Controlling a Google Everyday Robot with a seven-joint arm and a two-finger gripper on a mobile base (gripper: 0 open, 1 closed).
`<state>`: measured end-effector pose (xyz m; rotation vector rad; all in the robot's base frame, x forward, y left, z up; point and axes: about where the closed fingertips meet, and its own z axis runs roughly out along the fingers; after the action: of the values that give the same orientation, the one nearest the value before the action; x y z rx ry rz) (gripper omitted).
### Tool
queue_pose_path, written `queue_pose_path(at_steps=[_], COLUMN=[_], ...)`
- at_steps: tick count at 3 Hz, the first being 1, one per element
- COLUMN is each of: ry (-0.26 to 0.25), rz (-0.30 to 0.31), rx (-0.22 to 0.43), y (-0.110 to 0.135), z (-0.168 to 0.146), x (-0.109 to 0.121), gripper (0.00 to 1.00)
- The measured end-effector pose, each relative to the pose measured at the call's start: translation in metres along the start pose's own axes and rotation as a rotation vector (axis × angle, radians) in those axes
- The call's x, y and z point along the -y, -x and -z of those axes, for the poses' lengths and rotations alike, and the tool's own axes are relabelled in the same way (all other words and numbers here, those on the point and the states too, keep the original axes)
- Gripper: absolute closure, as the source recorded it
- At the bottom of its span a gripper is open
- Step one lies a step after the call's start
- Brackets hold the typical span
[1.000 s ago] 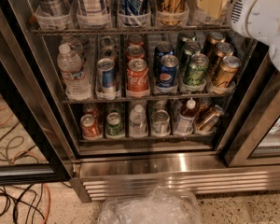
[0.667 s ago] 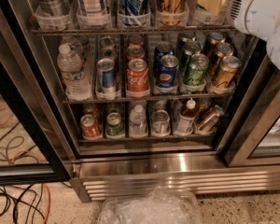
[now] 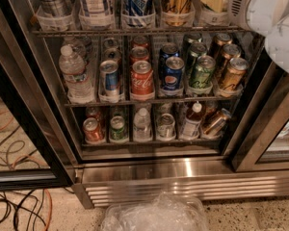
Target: Pick 7up can from top shelf of fridge
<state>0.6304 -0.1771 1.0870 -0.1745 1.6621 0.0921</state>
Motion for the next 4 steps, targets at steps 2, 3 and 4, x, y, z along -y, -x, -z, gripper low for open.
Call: queue_pose_path(at_steps=[2, 3, 4], ry=[-0.029, -0.039, -0.054], rz=[-0.036, -0.058, -0.089], rx=[-0.006, -0.002, 0.004], y=[-0.006, -0.006, -0.008], z=[-0.012, -0.022, -0.030], x=[0.008, 0.009, 0.009], gripper=[0.35, 0.33, 0.34])
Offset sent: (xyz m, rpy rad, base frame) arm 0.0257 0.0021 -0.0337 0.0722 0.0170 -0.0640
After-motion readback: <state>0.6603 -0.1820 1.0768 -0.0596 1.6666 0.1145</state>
